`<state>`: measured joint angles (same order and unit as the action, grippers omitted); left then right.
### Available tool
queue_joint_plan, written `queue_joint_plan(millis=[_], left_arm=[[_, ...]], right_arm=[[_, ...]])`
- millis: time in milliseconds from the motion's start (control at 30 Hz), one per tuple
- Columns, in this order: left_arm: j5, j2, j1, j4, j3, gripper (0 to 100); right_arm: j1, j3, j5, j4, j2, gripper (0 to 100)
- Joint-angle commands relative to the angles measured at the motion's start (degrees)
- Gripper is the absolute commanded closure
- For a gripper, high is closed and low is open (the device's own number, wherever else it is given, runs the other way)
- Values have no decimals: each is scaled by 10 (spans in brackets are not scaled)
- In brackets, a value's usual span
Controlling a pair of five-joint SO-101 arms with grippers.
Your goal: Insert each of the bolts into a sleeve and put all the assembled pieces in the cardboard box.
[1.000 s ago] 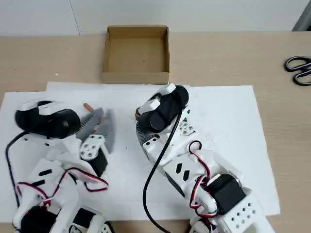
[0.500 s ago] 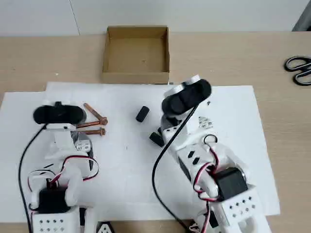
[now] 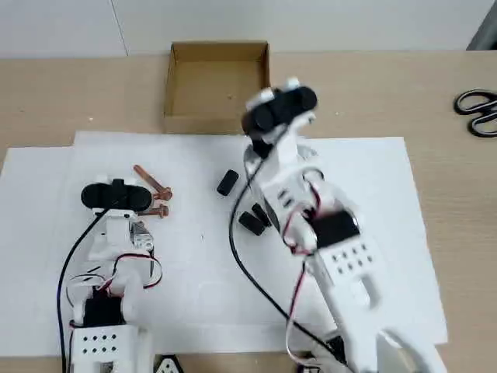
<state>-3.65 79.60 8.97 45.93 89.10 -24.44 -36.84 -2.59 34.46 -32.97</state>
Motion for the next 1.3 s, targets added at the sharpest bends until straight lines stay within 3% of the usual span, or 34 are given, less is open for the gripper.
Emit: queue_joint_plan(millis=[0, 433, 633, 1033, 1267], left_arm=[[-1, 6, 0, -23, -1, 995], [-3, 6, 1, -20, -1, 994], [-4, 6, 4, -19, 0, 994], [-4, 6, 4, -19, 0, 994], [-4, 6, 4, -19, 0, 994]], right_arm=[[23, 125, 5, -21, 91, 995], [56, 612, 5, -26, 539, 995], [56, 768, 5, -22, 697, 995], [58, 831, 59, -21, 818, 984], [58, 831, 59, 32, 816, 853]])
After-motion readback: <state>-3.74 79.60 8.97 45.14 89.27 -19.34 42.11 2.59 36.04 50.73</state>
